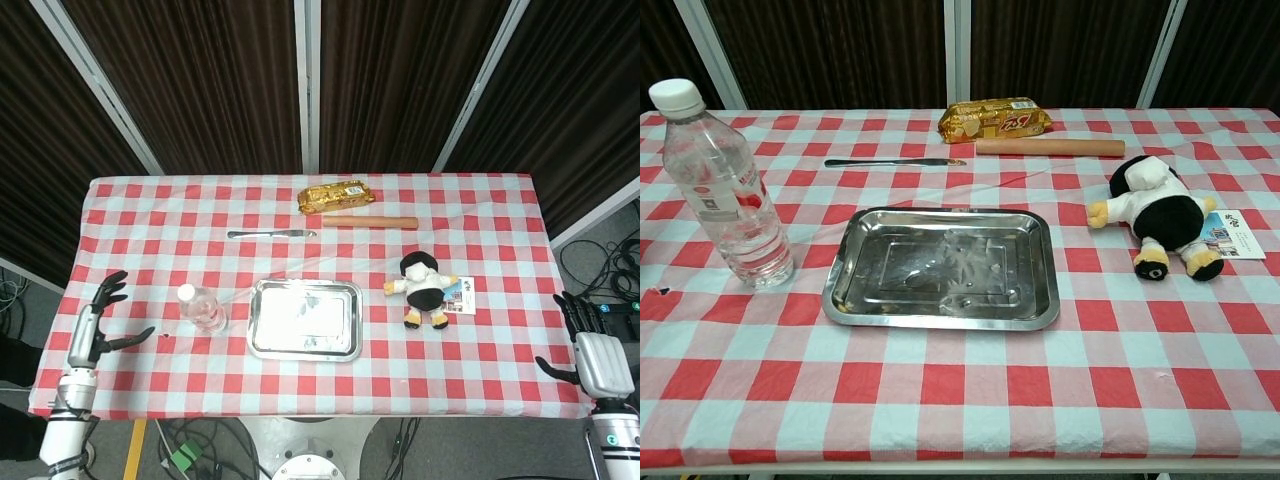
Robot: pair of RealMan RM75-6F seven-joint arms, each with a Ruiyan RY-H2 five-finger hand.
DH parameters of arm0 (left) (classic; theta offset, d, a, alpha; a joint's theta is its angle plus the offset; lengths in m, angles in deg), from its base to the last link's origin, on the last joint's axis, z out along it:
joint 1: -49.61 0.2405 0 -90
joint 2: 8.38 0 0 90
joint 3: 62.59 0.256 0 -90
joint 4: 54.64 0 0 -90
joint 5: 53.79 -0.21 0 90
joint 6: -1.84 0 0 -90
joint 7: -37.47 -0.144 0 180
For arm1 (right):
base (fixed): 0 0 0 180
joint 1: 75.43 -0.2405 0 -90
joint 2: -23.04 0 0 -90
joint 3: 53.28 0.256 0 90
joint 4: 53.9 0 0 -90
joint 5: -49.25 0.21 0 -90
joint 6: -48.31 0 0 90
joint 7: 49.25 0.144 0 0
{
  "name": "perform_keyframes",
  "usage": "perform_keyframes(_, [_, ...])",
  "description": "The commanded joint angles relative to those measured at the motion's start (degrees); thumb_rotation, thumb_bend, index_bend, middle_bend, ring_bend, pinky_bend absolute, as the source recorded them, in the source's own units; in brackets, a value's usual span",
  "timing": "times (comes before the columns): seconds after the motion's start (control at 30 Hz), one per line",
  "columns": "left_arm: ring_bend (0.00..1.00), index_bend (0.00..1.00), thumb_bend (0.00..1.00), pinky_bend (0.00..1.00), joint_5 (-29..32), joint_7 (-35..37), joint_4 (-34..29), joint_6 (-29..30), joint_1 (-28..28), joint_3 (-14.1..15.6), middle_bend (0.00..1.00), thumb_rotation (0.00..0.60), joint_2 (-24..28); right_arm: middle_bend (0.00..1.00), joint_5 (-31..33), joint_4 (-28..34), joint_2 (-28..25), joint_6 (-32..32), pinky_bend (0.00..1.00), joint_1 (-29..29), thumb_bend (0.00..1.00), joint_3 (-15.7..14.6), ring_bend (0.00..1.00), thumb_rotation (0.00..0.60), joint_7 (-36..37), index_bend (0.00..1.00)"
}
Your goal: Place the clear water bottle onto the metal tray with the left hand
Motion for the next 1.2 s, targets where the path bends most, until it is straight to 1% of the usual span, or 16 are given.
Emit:
perform_keyframes(0.03, [0.18, 0.18, 0.00, 0.24, -0.6, 1.3, 2.2, -0.9, -1.0, -0.3, 0.22, 0.600, -2.4, 0.03, 0.2, -0.1, 0.1, -0.2, 0.00, -0.1, 0.10, 0.1, 0.00, 0.600, -0.2, 0.06])
perform_keyframes(0.27, [0.17, 0.17, 0.00, 0.22, -0.9, 2.0, 5.1, -1.4, -2.3, -0.9, 0.22, 0.600, -5.8, 0.03, 0.9, -0.7, 0.4, -0.6, 0.00, -0.2, 0.10, 0.3, 0.00, 0.600, -0.4, 0.06])
perform_keyframes(0.53, [0.16, 0.17, 0.00, 0.22, -3.5, 3.9, 4.5, -2.9, -3.9, 0.2, 0.22, 0.600, -6.6, 0.03, 1.5, -1.1, 0.5, -1.0, 0.00, -0.3, 0.10, 0.7, 0.00, 0.600, 0.0, 0.06])
perform_keyframes(0.63, [0.16, 0.17, 0.00, 0.22, -2.0, 1.6, 4.5, -6.2, -7.2, -2.1, 0.21, 0.600, -8.9, 0.03, 1.7, -1.3, 0.5, -1.1, 0.00, -0.2, 0.10, 0.8, 0.00, 0.600, 0.2, 0.06])
perform_keyframes(0.73, [0.16, 0.17, 0.00, 0.22, -0.6, 0.7, 4.9, -8.4, -9.2, -3.2, 0.21, 0.600, -10.6, 0.03, 1.8, -1.5, 0.5, -1.2, 0.00, -0.2, 0.10, 0.8, 0.00, 0.600, 0.3, 0.06])
perform_keyframes(0.83, [0.16, 0.17, 0.00, 0.22, -0.1, 1.2, 5.5, -10.0, -10.4, -3.5, 0.21, 0.600, -11.6, 0.03, 2.0, -1.6, 0.6, -1.3, 0.00, -0.3, 0.10, 1.0, 0.00, 0.600, 0.3, 0.06])
perform_keyframes(0.97, [0.16, 0.17, 0.00, 0.22, -0.6, 2.8, 6.2, -11.2, -11.3, -3.1, 0.22, 0.600, -12.1, 0.03, 2.5, -1.7, 0.6, -1.7, 0.00, -0.4, 0.10, 1.2, 0.00, 0.600, 0.4, 0.06])
perform_keyframes(1.03, [0.16, 0.17, 0.00, 0.22, -1.4, 3.8, 6.4, -11.7, -11.4, -2.3, 0.24, 0.600, -11.7, 0.03, 2.6, -1.7, 0.6, -1.8, 0.00, -0.5, 0.10, 1.3, 0.00, 0.600, 0.4, 0.06])
perform_keyframes(1.1, [0.17, 0.20, 0.00, 0.22, -1.6, 4.8, 6.4, -12.0, -11.4, -1.9, 0.29, 0.600, -11.2, 0.03, 2.7, -1.7, 0.5, -1.9, 0.00, -0.5, 0.10, 1.4, 0.00, 0.600, 0.5, 0.06])
perform_keyframes(1.2, [0.24, 0.31, 0.01, 0.28, -1.3, 5.6, 6.7, -12.1, -11.1, -1.5, 0.40, 0.600, -10.7, 0.03, 2.8, -1.6, 0.5, -2.0, 0.00, -0.5, 0.10, 1.4, 0.00, 0.600, 0.5, 0.06])
